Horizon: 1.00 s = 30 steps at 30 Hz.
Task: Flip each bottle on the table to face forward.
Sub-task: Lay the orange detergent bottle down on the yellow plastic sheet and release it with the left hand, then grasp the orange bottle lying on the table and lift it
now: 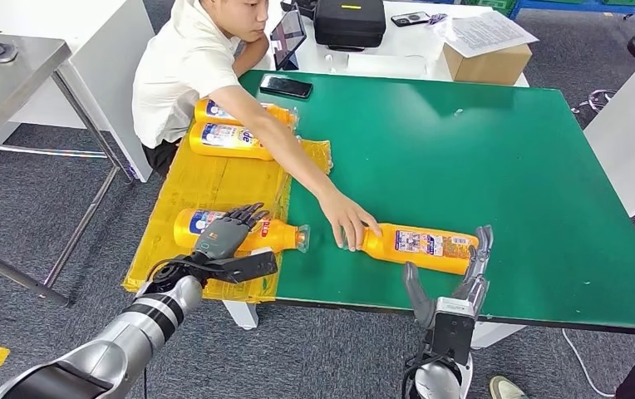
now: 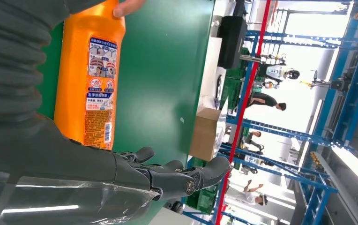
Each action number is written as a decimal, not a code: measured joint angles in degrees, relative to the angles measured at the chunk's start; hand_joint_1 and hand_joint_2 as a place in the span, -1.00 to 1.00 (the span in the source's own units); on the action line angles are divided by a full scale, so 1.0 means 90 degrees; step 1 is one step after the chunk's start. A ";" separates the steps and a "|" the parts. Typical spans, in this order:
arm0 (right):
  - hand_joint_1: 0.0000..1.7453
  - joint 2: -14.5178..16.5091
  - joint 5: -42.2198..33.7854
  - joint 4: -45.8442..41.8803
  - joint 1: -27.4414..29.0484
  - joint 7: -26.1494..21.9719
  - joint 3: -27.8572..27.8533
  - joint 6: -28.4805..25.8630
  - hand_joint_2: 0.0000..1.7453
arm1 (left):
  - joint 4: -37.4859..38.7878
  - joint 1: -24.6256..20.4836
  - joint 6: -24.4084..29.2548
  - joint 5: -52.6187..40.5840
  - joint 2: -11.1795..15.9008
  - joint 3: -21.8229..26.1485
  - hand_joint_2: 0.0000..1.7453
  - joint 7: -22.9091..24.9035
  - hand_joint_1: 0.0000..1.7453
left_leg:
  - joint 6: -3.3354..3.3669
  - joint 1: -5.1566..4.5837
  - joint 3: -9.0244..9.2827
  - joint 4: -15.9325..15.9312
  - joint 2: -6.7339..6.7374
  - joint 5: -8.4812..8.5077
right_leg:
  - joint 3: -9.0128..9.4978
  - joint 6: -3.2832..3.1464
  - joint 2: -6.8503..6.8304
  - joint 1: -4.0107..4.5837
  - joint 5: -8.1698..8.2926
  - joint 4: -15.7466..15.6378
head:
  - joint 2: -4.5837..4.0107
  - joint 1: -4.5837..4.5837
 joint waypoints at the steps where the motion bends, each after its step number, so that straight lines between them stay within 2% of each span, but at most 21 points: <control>1: -1.00 -0.0001 0.0000 0.0003 0.0000 0.0000 0.0000 0.0000 1.00 | 0.0006 -0.0003 -0.0009 0.0004 -0.0001 0.0002 1.00 0.0001 -1.00 | 0.0000 0.0000 0.0000 0.0000 0.0000 0.0000 | 0.0000 0.0000 0.0000 0.0000 0.0000 0.0000 | 0.0000 0.0000; 4: -1.00 -0.0017 -0.0014 0.0050 -0.0004 0.0000 0.0012 0.0000 1.00 | 0.0069 -0.0086 -0.0387 0.0235 -0.0043 0.0092 1.00 0.0129 -1.00 | 0.0000 0.0000 0.0011 0.0000 -0.0008 0.0000 | 0.0013 -0.0001 -0.0003 -0.0001 -0.0002 -0.0001 | 0.0000 0.0000; 8: -1.00 -0.0061 -0.0056 0.0197 -0.0049 0.0000 0.0022 0.0000 1.00 | 0.0208 -0.0456 -0.2087 0.1010 -0.0209 0.0504 1.00 0.0632 -1.00 | -0.0004 -0.0001 0.0058 -0.0003 -0.0031 0.0005 | 0.0063 -0.0005 -0.0022 -0.0001 -0.0004 -0.0006 | 0.0000 0.0001; 9: -1.00 -0.0069 -0.0018 0.0236 -0.0062 0.0000 0.0024 0.0000 1.00 | 0.0219 -0.0512 -0.2402 0.1158 -0.0257 0.0571 1.00 0.0583 -1.00 | -0.0006 -0.0001 0.0062 -0.0004 -0.0031 0.0011 | 0.0067 -0.0007 -0.0022 -0.0001 0.0000 -0.0005 | 0.0000 0.0001; 11: -1.00 -0.0075 0.0080 0.0285 -0.0071 0.0000 0.0024 0.0000 1.00 | 0.0170 -0.0472 -0.2605 0.1390 -0.0338 0.0613 1.00 0.0214 -1.00 | -0.0006 -0.0002 0.0061 -0.0003 -0.0028 0.0019 | 0.0064 -0.0008 -0.0022 -0.0002 0.0006 -0.0004 | 0.0000 0.0000; 14: -1.00 -0.0078 0.0202 0.0293 -0.0034 0.0000 0.0015 0.0000 1.00 | -0.0240 -0.0079 -0.2394 0.1694 -0.0424 0.0610 1.00 -0.0535 -1.00 | -0.0007 -0.0002 0.0049 -0.0002 -0.0026 0.0017 | 0.0052 -0.0008 -0.0021 -0.0002 0.0005 -0.0004 | 0.0000 0.0001; 17: -1.00 -0.0080 0.0331 0.0266 0.0071 0.0000 0.0000 0.0000 1.00 | -0.1239 0.0670 -0.1798 0.2074 -0.0555 0.0563 1.00 -0.1135 -1.00 | -0.0008 -0.0003 0.0018 0.0000 -0.0023 0.0015 | 0.0020 -0.0007 -0.0020 -0.0003 0.0005 -0.0004 | 0.0000 0.0001; 21: -1.00 -0.0077 0.0530 0.0191 0.0206 0.0000 -0.0010 0.0000 1.00 | -0.2803 0.1567 -0.0880 0.2489 -0.0733 0.0333 1.00 -0.1592 -1.00 | -0.0008 -0.0003 -0.0028 0.0000 -0.0023 0.0014 | -0.0024 -0.0006 -0.0020 -0.0002 0.0004 -0.0004 | 0.0000 0.0001; 25: -1.00 -0.0072 0.1007 0.0142 0.0258 0.0000 -0.0026 0.0000 1.00 | -0.3886 0.2068 -0.0214 0.2898 -0.0797 0.0045 1.00 -0.1922 -1.00 | -0.0009 -0.0002 -0.0042 0.0000 -0.0022 0.0013 | -0.0041 -0.0006 -0.0020 -0.0001 0.0004 -0.0004 | 0.0000 0.0000; 27: -1.00 -0.0083 0.1816 0.0175 0.0254 0.0000 -0.0066 0.0000 1.00 | -0.4361 0.2261 -0.0050 0.3245 -0.0807 -0.0137 1.00 -0.2004 -1.00 | -0.0010 -0.0001 -0.0043 0.0000 -0.0022 0.0012 | -0.0043 -0.0007 -0.0020 0.0000 0.0004 -0.0004 | 0.0000 0.0000; 30: -1.00 -0.0163 0.3855 0.0417 0.0183 0.0024 -0.0307 0.0000 1.00 | -0.4989 0.2554 -0.0154 0.3909 -0.0849 -0.0419 1.00 -0.1962 -1.00 | -0.0010 -0.0001 -0.0045 0.0000 -0.0023 0.0012 | -0.0045 -0.0005 -0.0021 0.0000 0.0003 -0.0005 | 0.0000 -0.0002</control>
